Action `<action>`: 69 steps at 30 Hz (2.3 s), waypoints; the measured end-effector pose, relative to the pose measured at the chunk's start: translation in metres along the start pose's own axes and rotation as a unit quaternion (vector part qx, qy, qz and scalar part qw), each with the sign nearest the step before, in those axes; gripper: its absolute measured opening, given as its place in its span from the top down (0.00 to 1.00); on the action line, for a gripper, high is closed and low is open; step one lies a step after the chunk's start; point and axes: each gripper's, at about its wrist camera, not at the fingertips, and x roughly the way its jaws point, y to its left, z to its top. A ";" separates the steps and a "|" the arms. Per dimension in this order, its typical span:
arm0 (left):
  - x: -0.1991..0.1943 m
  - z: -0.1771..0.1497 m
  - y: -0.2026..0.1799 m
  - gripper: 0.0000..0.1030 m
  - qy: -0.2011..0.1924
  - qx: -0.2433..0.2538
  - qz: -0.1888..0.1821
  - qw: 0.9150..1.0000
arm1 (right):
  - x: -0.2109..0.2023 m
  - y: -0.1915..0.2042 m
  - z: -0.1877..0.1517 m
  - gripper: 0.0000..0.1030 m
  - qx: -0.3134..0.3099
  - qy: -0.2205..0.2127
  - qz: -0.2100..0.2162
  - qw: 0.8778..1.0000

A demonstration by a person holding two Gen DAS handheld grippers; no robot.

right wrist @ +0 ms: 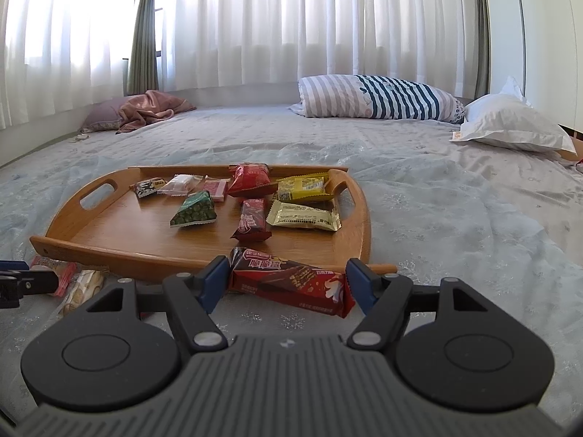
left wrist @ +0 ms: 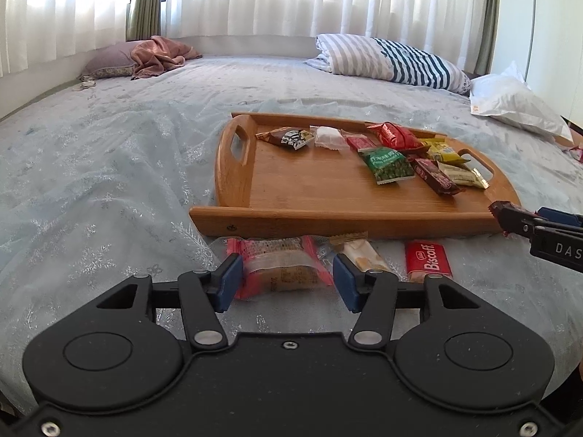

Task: Organize snacks
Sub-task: 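Carry the pink cake and red chocolate bar over the wooden tray with both tools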

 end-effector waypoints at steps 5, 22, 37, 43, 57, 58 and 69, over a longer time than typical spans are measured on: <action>0.009 0.002 -0.001 0.38 -0.003 -0.011 0.013 1.000 | 0.001 0.000 -0.001 0.29 0.001 0.003 0.003 1.000; -0.006 0.008 -0.015 0.59 -0.016 0.025 0.020 0.999 | -0.001 0.004 0.003 0.29 0.007 -0.006 0.019 1.000; -0.001 0.055 -0.009 0.59 -0.040 0.009 -0.009 0.999 | 0.010 0.022 0.032 0.30 0.004 -0.019 0.065 0.998; 0.027 0.079 0.003 0.59 -0.023 -0.002 -0.022 1.000 | 0.024 0.035 0.049 0.29 -0.019 -0.023 0.103 0.994; 0.093 0.116 0.016 0.59 0.027 -0.013 -0.030 0.999 | 0.067 0.076 0.054 0.29 -0.109 0.009 0.147 0.983; 0.097 0.118 0.017 0.59 0.030 -0.013 -0.030 0.999 | 0.070 0.080 0.055 0.29 -0.124 0.009 0.150 0.981; 0.126 0.126 0.017 0.59 0.052 0.003 -0.036 0.998 | 0.111 0.101 0.079 0.27 -0.329 0.033 0.294 0.897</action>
